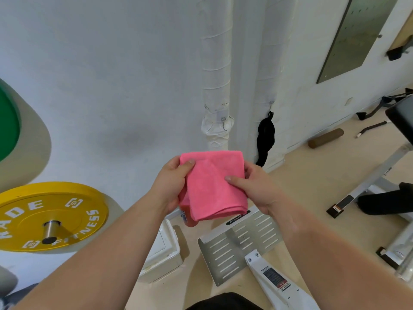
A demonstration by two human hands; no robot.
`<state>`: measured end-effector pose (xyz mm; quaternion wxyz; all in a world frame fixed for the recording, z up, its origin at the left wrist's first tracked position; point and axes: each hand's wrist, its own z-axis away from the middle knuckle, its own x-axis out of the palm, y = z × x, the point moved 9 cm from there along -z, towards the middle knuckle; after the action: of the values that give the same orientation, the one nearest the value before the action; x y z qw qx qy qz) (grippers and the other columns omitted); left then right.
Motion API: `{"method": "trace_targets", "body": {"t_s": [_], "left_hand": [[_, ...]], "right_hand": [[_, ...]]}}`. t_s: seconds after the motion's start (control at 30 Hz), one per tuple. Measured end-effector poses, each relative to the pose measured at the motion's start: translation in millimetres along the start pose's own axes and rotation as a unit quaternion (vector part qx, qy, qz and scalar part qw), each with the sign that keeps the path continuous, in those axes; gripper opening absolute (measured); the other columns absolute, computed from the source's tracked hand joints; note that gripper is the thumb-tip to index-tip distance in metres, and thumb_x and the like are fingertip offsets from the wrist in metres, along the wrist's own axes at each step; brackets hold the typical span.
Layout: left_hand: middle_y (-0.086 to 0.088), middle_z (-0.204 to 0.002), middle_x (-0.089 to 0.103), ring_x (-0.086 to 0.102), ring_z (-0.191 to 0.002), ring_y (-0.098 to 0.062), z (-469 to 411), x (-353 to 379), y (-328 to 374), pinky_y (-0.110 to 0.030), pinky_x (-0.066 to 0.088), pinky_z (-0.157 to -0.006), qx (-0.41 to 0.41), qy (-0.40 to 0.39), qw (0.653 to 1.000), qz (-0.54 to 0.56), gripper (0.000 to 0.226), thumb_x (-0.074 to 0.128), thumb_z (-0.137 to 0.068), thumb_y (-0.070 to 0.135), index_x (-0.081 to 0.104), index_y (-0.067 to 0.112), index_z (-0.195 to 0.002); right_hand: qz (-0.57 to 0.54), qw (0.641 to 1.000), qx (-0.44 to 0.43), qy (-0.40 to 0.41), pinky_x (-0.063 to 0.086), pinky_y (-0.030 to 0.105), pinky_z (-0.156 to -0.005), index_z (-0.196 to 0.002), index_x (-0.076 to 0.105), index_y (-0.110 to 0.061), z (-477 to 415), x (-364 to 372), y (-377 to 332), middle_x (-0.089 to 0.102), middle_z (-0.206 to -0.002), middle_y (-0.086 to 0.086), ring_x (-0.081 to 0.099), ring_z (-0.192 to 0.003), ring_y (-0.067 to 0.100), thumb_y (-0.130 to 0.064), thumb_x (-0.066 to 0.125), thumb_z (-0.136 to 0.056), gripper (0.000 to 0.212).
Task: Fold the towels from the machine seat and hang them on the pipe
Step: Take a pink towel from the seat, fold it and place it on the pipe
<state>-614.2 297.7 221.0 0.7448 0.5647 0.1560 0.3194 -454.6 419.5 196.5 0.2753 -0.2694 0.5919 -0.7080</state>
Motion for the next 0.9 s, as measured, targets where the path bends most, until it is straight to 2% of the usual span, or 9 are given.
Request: {"method": "trace_targets", "body": {"t_s": [0.1,0.17,0.3,0.43,0.53,0.63,0.73,0.8,0.9], "left_hand": [[-0.009,-0.118,0.073,0.073,-0.104,-0.027,2.9,3.3,-24.5,-0.049,0.060,-0.088,-0.039,-0.032,0.998,-0.028,0.066,0.090,-0.070,0.022,0.058,0.019,-0.127],[-0.011,-0.121,0.070,0.072,-0.104,-0.031,3.6,2.8,-33.8,-0.055,0.059,-0.089,-0.035,-0.032,0.997,-0.056,0.082,0.092,-0.056,0.013,0.054,0.022,-0.128],[-0.019,-0.116,0.068,0.072,-0.101,-0.036,3.3,-0.8,-27.8,-0.055,0.058,-0.089,0.016,-0.012,1.000,-0.024,0.067,0.077,-0.076,-0.009,0.050,0.020,-0.130],[-0.012,-0.109,0.071,0.072,-0.095,-0.032,3.0,-4.1,-6.4,-0.044,0.060,-0.079,0.103,-0.010,0.994,-0.046,0.049,0.072,-0.082,-0.012,0.063,0.023,-0.116],[-0.004,-0.101,0.074,0.069,-0.089,-0.025,7.5,6.5,10.5,-0.027,0.055,-0.062,0.147,-0.027,0.988,-0.051,0.042,0.062,-0.083,-0.020,0.075,0.020,-0.083],[0.000,-0.123,0.071,0.068,-0.112,-0.023,11.8,27.6,20.0,-0.030,0.057,-0.074,0.138,-0.092,0.985,-0.050,0.058,0.050,-0.084,-0.029,0.076,0.019,-0.066],[-0.005,-0.134,0.066,0.065,-0.120,-0.022,9.9,40.0,10.2,-0.039,0.056,-0.092,0.071,-0.159,0.985,-0.002,0.049,0.040,-0.085,-0.020,0.078,0.008,-0.071],[-0.015,-0.124,0.069,0.066,-0.106,-0.029,8.0,45.5,4.8,-0.037,0.055,-0.081,0.037,-0.172,0.984,0.041,0.035,0.041,-0.085,0.002,0.072,0.002,-0.070],[-0.018,-0.096,0.057,0.050,-0.077,-0.030,-2.9,45.6,0.6,-0.036,0.042,-0.064,0.014,-0.099,0.995,-0.008,0.019,0.065,-0.090,0.027,0.055,0.012,-0.083]], "right_hand": [[-0.034,0.998,0.009,0.042,0.058,0.043,-0.094,-0.122,0.064,-0.016,-0.9,-3.6,2.5,0.075,-0.113,0.003,0.072,-0.105,0.021,-0.011,0.076,-0.088,0.036],[-0.040,0.997,0.012,0.059,0.058,0.047,-0.095,-0.118,0.065,-0.021,-0.5,-6.3,2.8,0.075,-0.112,0.004,0.073,-0.102,0.021,-0.013,0.072,-0.092,0.028],[-0.031,0.998,0.059,-0.001,0.058,0.051,-0.092,-0.126,0.058,-0.034,5.4,-5.1,10.1,0.072,-0.119,0.001,0.072,-0.105,0.024,-0.026,0.066,-0.097,0.031],[-0.093,0.988,0.065,-0.104,0.057,0.035,-0.054,-0.134,0.050,-0.040,12.5,2.9,7.2,0.075,-0.107,0.008,0.069,-0.075,0.029,-0.002,0.066,-0.093,0.059],[-0.174,0.980,0.065,-0.066,0.057,0.030,-0.049,-0.120,0.062,-0.021,9.3,-6.5,0.0,0.073,-0.089,0.013,0.068,-0.063,0.022,0.007,0.052,-0.098,0.037],[-0.269,0.957,0.104,-0.036,0.060,0.033,-0.055,-0.099,0.065,-0.006,3.5,-21.9,6.1,0.068,-0.082,0.017,0.068,-0.064,0.021,-0.003,0.049,-0.100,0.016],[-0.309,0.940,0.130,-0.054,0.061,0.039,-0.064,-0.090,0.064,-0.003,-4.6,-35.2,9.4,0.065,-0.080,0.015,0.066,-0.069,0.024,-0.024,0.054,-0.090,0.024],[-0.261,0.957,0.115,-0.055,0.057,0.032,-0.058,-0.075,0.060,-0.012,-13.4,-45.2,8.6,0.058,-0.072,0.010,0.060,-0.063,0.021,-0.034,0.067,-0.086,0.026],[-0.140,0.984,0.066,-0.094,0.036,0.020,-0.042,-0.063,0.050,-0.019,-24.6,-46.3,4.5,0.047,-0.067,0.002,0.047,-0.055,0.012,-0.012,0.086,-0.069,0.037]]}}
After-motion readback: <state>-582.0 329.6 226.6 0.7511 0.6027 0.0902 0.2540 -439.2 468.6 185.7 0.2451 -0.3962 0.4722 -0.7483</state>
